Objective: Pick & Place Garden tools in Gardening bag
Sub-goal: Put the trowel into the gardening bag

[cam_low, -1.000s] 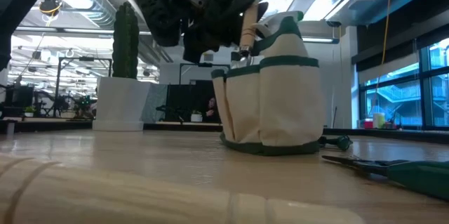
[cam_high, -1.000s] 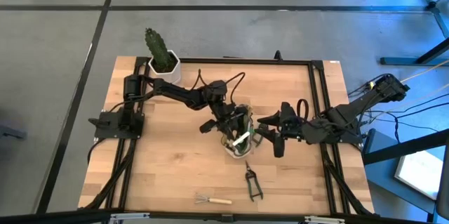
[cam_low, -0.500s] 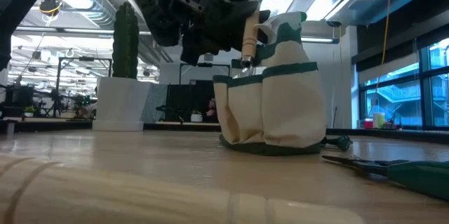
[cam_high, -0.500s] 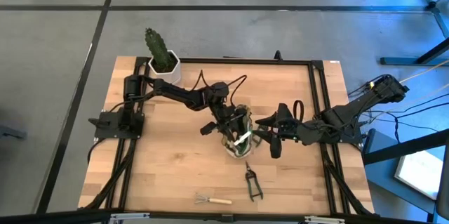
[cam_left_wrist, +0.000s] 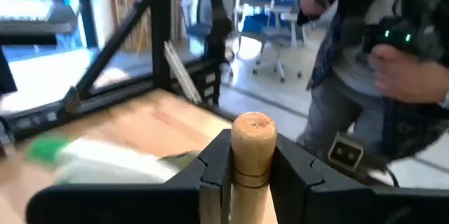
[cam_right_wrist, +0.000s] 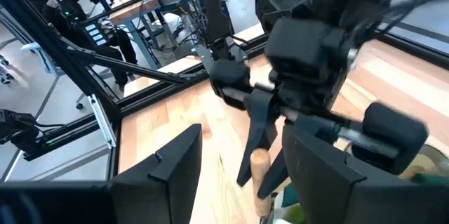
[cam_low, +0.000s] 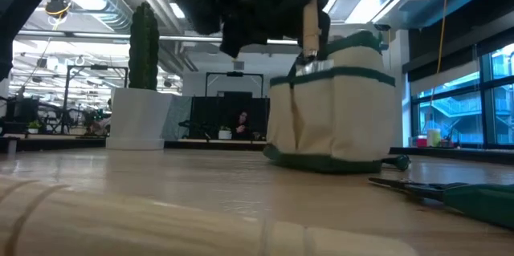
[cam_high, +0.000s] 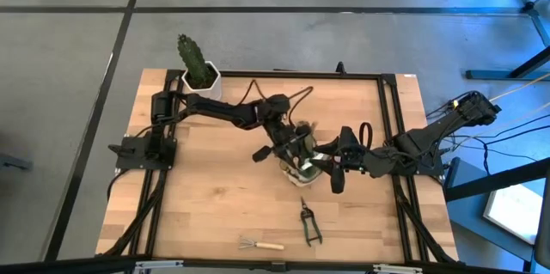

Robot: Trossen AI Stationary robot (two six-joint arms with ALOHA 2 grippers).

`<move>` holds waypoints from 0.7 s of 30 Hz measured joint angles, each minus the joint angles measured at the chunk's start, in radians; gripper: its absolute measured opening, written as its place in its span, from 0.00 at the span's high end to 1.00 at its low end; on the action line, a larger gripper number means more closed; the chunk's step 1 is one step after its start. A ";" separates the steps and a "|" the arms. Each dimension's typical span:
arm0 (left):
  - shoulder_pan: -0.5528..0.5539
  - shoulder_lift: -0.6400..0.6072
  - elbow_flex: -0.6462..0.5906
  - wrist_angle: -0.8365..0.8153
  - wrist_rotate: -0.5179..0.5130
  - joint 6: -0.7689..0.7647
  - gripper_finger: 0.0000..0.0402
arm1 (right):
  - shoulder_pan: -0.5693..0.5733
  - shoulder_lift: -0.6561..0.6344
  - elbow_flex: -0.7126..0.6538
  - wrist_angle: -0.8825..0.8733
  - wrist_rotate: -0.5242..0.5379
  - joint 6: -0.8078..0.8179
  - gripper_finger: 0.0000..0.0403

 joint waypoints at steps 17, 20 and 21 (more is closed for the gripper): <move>0.039 -0.002 0.095 -0.314 0.032 0.383 0.85 | -0.015 0.000 0.000 -0.040 0.000 0.002 0.50; 0.048 -0.002 0.095 -0.311 0.048 0.403 0.85 | -0.015 0.000 0.000 -0.060 -0.001 0.020 0.50; 0.048 -0.002 0.095 -0.311 0.046 0.411 0.85 | -0.015 0.001 0.000 -0.065 0.000 0.026 0.50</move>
